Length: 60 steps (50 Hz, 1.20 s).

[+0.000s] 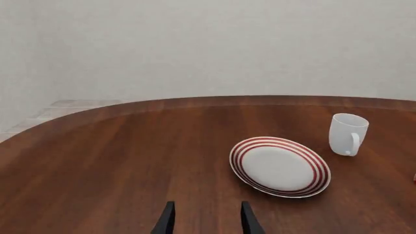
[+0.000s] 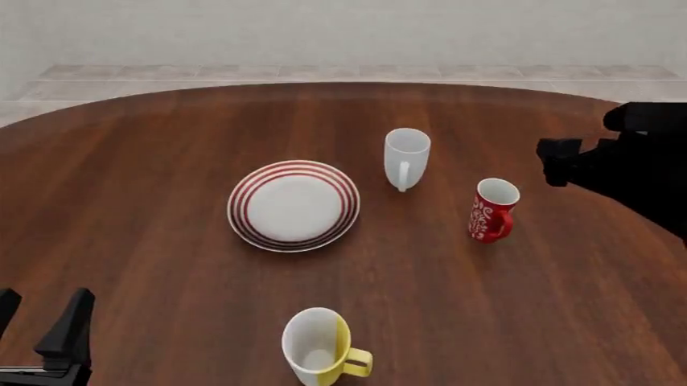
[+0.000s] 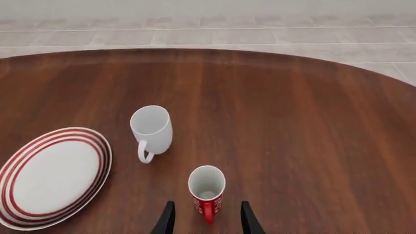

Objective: Pick up the red mug and put it on the plate

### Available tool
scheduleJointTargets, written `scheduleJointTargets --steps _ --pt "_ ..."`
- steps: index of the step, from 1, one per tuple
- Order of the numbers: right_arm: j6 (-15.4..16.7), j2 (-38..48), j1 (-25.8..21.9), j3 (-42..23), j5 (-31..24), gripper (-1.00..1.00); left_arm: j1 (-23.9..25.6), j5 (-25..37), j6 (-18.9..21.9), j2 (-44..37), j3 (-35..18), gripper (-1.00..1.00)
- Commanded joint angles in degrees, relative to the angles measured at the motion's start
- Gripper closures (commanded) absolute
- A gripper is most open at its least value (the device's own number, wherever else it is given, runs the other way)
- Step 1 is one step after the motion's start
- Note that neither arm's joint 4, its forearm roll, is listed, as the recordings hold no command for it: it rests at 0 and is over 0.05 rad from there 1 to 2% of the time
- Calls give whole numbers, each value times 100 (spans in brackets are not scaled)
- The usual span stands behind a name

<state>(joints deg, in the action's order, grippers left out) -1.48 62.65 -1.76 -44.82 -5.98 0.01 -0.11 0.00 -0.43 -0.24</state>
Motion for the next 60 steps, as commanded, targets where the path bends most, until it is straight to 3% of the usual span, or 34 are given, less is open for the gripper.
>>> scheduleJointTargets --steps 1,16,22,60 --pt "-33 337 -110 102 205 -100 0 0 0 -1 0 -100" --pt "-43 564 -89 264 468 -100 0 0 0 0 0 -100" --pt "-36 729 -288 245 516 -100 0 0 -1 -1 0 -100" --pt "8 1327 -82 312 961 -100 1 0 0 0 0 -100"
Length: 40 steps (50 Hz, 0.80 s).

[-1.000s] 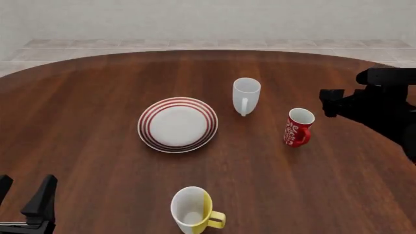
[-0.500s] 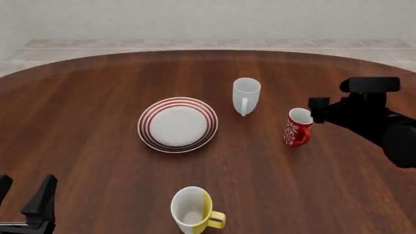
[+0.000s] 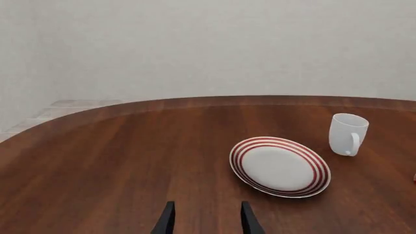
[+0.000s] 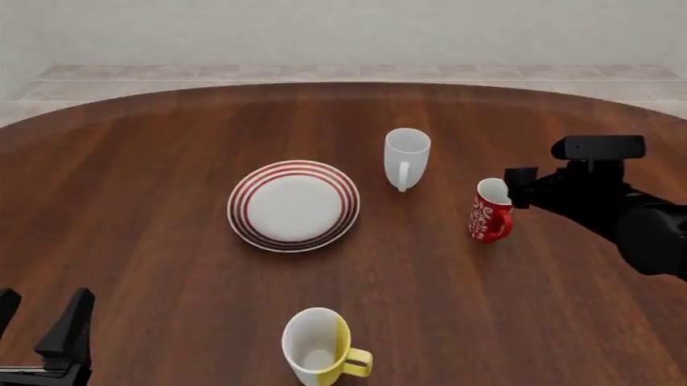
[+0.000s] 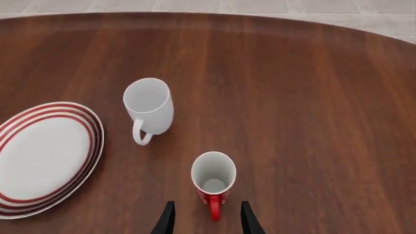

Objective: Pick up the red mug and put it on the plate

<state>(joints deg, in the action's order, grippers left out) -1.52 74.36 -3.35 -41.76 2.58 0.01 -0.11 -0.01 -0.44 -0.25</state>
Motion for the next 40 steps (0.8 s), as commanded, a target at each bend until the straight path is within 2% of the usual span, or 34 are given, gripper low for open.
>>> scheduleJointTargets --steps 1,40 --pt "0 171 38 -5 96 -100 -1 0 -1 0 0 -100" --pt "50 636 279 -16 370 -100 -1 0 0 1 0 -100"
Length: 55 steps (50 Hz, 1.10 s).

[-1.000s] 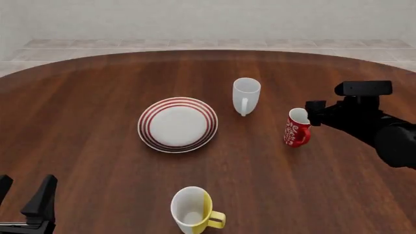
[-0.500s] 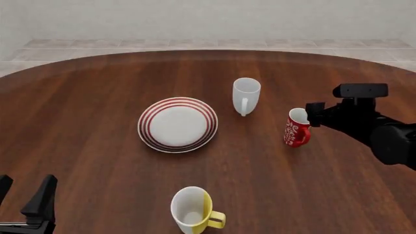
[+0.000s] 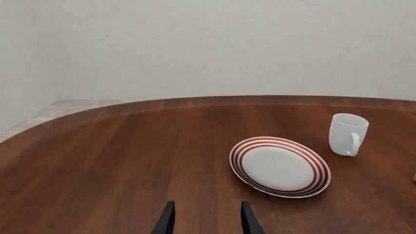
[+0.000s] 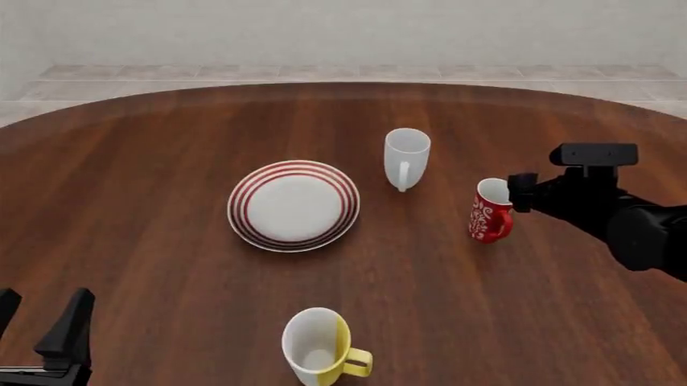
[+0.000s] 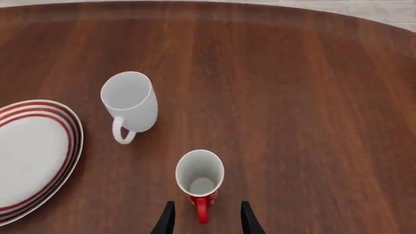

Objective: Pick up the red mug and put it on the plate

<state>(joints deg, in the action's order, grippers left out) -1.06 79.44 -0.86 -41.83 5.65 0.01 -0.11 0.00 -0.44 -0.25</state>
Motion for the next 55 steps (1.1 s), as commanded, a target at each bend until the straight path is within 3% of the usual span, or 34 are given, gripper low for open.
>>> scheduleJointTargets --steps 1,55 --pt "13 141 53 -14 68 -100 0 0 0 0 0 -100" --pt "-29 800 -23 19 398 -100 0 0 0 -1 0 -100"
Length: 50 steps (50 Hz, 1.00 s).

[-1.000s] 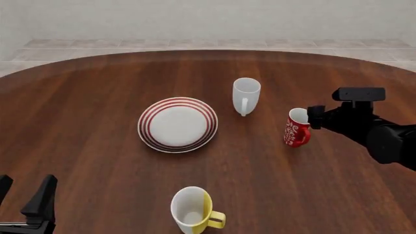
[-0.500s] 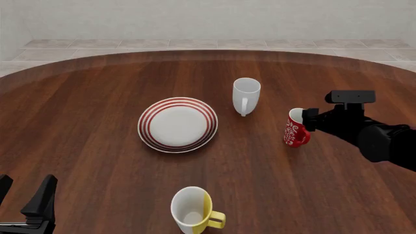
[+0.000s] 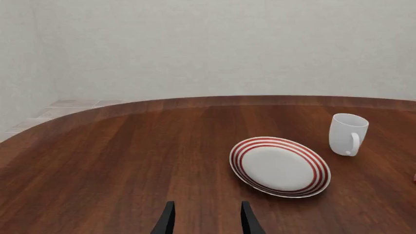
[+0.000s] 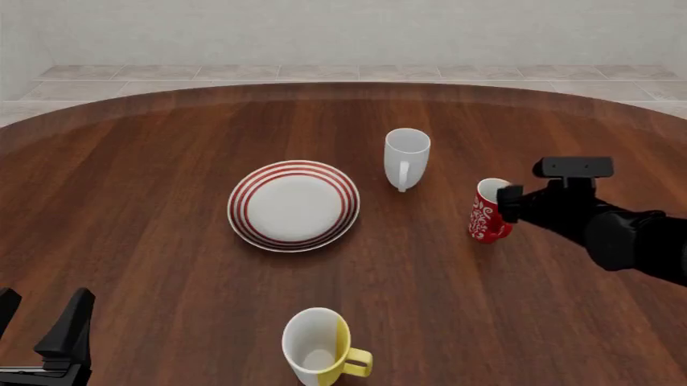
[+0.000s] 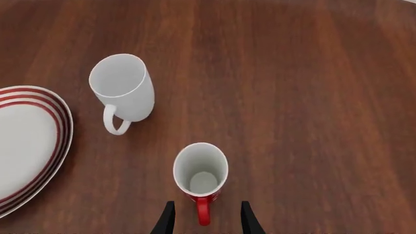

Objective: Pick up the red mug and put it on the plate

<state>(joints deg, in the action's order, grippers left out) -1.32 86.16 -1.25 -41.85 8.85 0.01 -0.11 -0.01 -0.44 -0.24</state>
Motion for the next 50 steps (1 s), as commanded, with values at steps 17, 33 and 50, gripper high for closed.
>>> scheduleJointTargets --steps 17,33,50 --pt "0 350 -29 -18 160 -100 -1 0 1 0 0 -100" --pt "5 445 -66 52 228 -100 0 0 0 0 0 -100" --pt "-33 643 -105 45 320 -100 1 0 -1 0 0 -100"
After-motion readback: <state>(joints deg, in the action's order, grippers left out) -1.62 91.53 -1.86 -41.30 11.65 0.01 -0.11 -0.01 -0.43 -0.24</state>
